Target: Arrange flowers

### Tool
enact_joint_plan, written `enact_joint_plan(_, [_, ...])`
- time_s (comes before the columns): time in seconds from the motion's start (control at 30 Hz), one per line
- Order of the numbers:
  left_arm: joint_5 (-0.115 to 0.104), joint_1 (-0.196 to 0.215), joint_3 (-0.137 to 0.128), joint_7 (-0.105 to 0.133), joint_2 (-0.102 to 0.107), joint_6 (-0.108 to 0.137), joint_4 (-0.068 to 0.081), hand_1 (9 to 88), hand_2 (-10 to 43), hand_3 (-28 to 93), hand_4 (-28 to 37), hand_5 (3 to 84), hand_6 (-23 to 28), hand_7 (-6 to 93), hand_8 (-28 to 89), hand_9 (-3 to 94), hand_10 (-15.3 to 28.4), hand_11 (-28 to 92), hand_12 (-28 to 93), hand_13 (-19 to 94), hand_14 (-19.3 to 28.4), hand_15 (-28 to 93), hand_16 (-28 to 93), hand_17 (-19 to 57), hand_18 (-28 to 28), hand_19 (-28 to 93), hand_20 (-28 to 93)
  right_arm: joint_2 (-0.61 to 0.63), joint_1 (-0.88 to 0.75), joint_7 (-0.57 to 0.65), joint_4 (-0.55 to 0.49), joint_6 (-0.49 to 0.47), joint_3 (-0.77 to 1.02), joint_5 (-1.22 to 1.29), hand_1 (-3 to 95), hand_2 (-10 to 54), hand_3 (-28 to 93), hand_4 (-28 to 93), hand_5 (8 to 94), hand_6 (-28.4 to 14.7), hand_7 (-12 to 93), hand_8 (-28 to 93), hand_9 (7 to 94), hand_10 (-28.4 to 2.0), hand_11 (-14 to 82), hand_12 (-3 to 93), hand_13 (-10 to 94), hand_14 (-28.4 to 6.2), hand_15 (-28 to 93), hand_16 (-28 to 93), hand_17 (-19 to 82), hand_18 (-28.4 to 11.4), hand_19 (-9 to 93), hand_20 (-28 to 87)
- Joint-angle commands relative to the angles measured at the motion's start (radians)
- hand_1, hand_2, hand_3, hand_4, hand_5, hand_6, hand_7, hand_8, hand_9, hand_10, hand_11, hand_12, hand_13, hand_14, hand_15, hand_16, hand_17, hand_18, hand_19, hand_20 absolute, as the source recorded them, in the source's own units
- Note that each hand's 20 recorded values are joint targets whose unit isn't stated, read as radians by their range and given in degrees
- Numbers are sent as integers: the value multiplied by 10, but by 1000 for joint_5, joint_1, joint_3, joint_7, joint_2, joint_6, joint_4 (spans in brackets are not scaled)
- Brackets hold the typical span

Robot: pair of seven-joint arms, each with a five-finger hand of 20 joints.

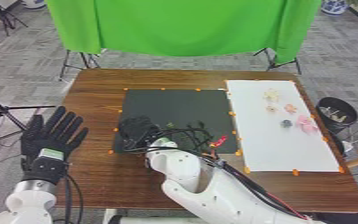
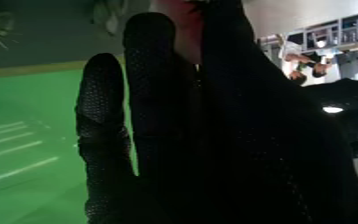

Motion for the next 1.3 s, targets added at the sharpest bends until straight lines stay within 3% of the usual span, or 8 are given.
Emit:
enact_joint_plan(0.03, [-11,24,-14,11,-8,11,-6,262,134,724,-283,380,98,144,-96,310,163,195,110,193,155,364,-72,-93,148,375,78,-2,5,45,-14,-8,-2,-20,604,-95,674,-283,585,3,264,-165,591,-127,146,159,683,-40,446,391,323,-208,751,327])
enact_joint_plan(0.37, [-16,37,-23,25,-12,5,-9,274,117,723,-283,375,99,142,-94,308,162,198,110,191,155,363,-72,-94,148,376,78,-3,-8,66,-63,-124,44,33,504,-95,760,-283,503,-25,218,-145,505,-154,122,153,636,-74,510,306,313,-215,757,307])
enact_joint_plan(0.43, [-10,32,-23,13,-17,5,-8,276,115,722,-283,375,98,141,-94,307,162,197,110,190,155,362,-72,-94,149,376,78,-5,-19,75,-71,-153,56,48,484,-95,784,-283,495,-29,209,-143,492,-156,117,153,624,-84,530,277,308,-216,756,304])
enact_joint_plan(0.57, [-11,31,-23,16,-24,-2,-6,278,113,719,-283,372,99,141,-94,305,162,196,109,189,155,361,-71,-93,149,375,77,0,-35,79,-83,-167,75,55,457,-95,805,-283,459,-42,187,-134,461,-165,105,152,602,-101,556,198,299,-218,751,296])
enact_joint_plan(0.8, [-8,63,-45,38,-35,-27,-10,273,116,719,-283,369,99,140,-94,303,162,197,109,186,155,359,-71,-93,148,373,76,76,-80,84,-234,-150,201,109,437,-95,775,-283,436,-54,161,-123,429,-177,91,151,580,-113,567,184,292,-224,750,296])
enact_joint_plan(0.87, [-7,65,-47,46,-39,-34,-9,272,117,718,-283,369,99,140,-94,304,162,198,109,186,155,360,-70,-93,148,373,76,92,-117,76,-296,-231,305,132,429,-95,778,-283,432,-55,155,-120,426,-179,88,151,577,-116,571,182,289,-226,749,296])
enact_joint_plan(1.13, [-8,94,-67,69,-40,-46,-21,268,121,716,-283,371,99,140,-93,304,163,195,109,192,157,360,-70,-93,149,372,75,336,-223,240,-419,-150,565,221,380,-95,780,-283,402,-66,107,-102,387,-194,67,151,527,-141,569,169,256,-237,719,289])
enact_joint_plan(1.3, [-4,122,-93,77,-35,-51,-37,267,124,714,-283,372,98,139,-93,305,162,194,109,198,159,360,-69,-93,149,371,76,486,-311,302,-440,-220,709,209,379,-95,771,-283,423,-74,103,-96,403,-199,71,151,534,-147,574,167,257,-237,722,291])
